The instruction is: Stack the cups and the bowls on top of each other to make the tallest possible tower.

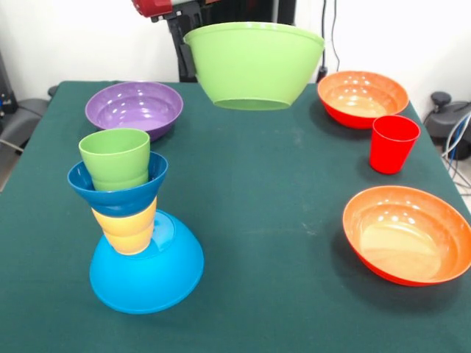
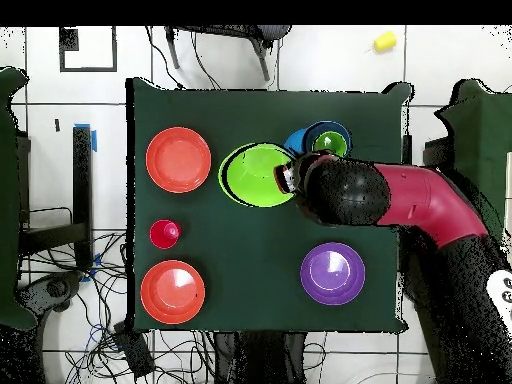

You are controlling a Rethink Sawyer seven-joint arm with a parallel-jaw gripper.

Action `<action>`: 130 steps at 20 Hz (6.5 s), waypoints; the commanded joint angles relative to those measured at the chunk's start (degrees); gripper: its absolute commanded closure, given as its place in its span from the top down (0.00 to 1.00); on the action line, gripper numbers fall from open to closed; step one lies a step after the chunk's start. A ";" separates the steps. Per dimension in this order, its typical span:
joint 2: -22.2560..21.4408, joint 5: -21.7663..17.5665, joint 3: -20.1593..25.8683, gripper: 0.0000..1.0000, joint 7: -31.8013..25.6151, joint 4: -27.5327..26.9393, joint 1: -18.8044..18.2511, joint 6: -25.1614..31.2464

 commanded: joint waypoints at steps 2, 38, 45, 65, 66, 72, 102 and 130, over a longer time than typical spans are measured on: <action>2.53 -1.49 -4.05 0.00 7.25 1.21 2.82 -3.50; 2.20 1.78 -6.98 0.00 7.03 -0.82 5.54 -2.38; 3.29 0.31 -7.83 0.00 6.99 -0.75 6.07 -4.03; 2.57 1.15 -6.57 0.00 5.42 0.54 4.37 -3.59; 2.32 1.38 -6.31 0.00 5.19 0.76 4.09 -3.42; 1.34 1.86 -5.60 0.00 4.43 1.10 3.44 -2.30; 5.73 0.20 -0.81 0.00 -11.66 -23.19 -6.40 23.38; 13.82 -7.99 3.20 0.00 -19.27 -36.71 -3.42 58.69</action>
